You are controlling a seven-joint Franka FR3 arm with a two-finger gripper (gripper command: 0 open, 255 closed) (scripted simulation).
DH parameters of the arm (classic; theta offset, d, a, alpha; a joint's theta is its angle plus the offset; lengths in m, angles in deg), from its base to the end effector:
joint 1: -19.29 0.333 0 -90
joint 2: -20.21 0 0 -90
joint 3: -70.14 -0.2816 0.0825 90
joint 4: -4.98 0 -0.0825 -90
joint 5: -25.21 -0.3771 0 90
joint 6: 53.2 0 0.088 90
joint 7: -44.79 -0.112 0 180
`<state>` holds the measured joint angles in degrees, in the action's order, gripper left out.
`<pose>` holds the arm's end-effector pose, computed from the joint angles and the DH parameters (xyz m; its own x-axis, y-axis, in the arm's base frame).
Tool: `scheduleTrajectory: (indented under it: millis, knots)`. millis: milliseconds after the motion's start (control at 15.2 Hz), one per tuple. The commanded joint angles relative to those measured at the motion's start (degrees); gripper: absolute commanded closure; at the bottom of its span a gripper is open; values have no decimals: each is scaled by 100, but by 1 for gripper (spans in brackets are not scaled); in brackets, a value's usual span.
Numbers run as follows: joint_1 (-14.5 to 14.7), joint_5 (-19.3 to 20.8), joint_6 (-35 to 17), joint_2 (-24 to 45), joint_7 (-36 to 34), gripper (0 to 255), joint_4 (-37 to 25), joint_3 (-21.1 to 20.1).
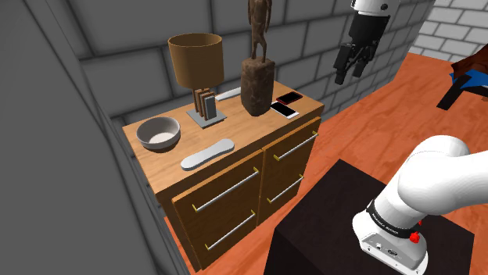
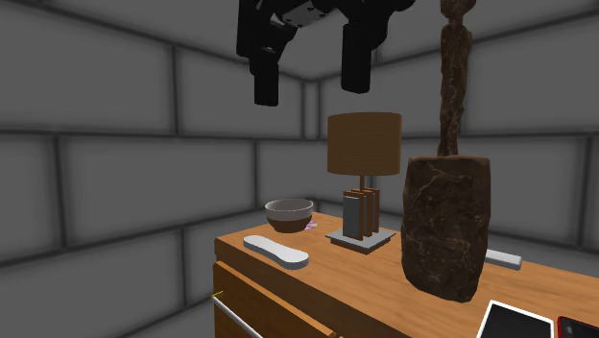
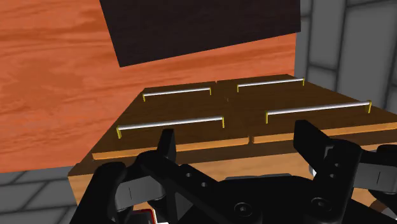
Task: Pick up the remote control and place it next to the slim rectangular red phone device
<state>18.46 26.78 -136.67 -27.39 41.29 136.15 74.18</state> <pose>0.2997 -0.0356 0.5950 0.9920 -0.1258 -0.0046 -0.1258 -0.9917 -0.0246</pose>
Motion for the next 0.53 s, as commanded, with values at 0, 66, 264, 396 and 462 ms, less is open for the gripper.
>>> scheduleTrajectory:
  millis: [0, 66, 264, 396, 462]
  knots:
    - [0, 0, 0, 0, 0, 0, 0, 0]
    - [-31, -109, -77, -44, -294, 0, 122, -156]
    - [-118, -455, -331, -102, -1165, 0, 425, -639]
    - [-165, -688, -521, -77, -1743, 0, 574, -967]
    - [-190, -804, -622, -45, -2029, 0, 632, -1134]
